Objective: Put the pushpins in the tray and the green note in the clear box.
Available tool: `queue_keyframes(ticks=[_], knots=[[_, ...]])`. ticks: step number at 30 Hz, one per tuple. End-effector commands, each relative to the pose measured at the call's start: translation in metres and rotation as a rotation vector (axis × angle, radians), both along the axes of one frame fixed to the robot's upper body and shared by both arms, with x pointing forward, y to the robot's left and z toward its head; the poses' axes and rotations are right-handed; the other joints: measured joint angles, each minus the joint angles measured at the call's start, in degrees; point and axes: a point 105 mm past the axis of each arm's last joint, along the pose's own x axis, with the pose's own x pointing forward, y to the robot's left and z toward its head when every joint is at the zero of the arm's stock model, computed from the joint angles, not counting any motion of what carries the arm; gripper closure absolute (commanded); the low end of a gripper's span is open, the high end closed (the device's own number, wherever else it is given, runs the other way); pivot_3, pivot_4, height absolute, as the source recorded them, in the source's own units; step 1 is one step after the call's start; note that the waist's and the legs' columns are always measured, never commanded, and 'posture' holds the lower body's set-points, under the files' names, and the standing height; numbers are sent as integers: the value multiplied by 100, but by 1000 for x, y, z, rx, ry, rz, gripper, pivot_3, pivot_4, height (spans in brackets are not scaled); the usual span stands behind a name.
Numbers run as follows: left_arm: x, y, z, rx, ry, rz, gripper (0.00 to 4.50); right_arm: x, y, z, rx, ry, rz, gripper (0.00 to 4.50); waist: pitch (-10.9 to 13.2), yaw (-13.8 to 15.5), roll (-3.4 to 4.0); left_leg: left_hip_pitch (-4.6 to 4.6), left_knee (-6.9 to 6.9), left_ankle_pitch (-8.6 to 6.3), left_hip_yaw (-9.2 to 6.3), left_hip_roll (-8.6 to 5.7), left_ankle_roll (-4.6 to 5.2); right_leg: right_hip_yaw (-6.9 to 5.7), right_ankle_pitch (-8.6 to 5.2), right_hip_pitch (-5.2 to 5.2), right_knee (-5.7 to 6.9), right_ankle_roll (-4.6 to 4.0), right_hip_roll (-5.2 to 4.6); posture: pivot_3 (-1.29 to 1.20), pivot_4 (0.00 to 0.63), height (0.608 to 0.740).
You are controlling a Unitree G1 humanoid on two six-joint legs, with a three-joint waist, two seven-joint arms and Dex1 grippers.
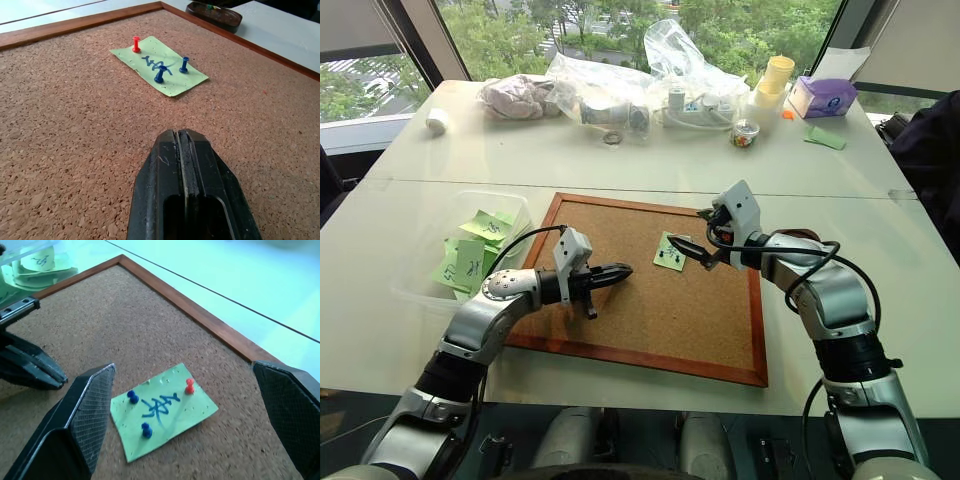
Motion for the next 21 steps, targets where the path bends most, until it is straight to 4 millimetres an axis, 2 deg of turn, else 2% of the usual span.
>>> queue_keyframes(ticks=[1,17,18,19,21], knots=[[1,0,-12,21,18,24,4458,11,5,1,-13,-31,-1,0,-4,-6,6,0,0,0,0,0,0,0,0,0,0,0,0,0,150,740],[-7,8,-22,36,37,61,4458,25,14,-29,-64,20,-2,0,-19,-72,31,8,-3,1,1,4,-1,0,0,2,2,0,1,0,150,740],[-7,8,-22,37,37,63,4500,25,14,-31,-74,20,-3,576,-20,-84,34,9,-3,1,1,4,-1,0,0,2,2,0,1,0,150,740],[-7,9,-22,38,37,65,4500,25,14,-33,-81,20,-2,815,-21,-88,36,9,-4,1,1,5,-2,0,0,2,2,0,2,0,150,740],[-8,9,-23,41,39,69,4500,25,14,-33,-85,15,3,1850,-22,-107,37,9,-4,1,1,5,-2,0,0,2,2,0,2,0,150,740]])
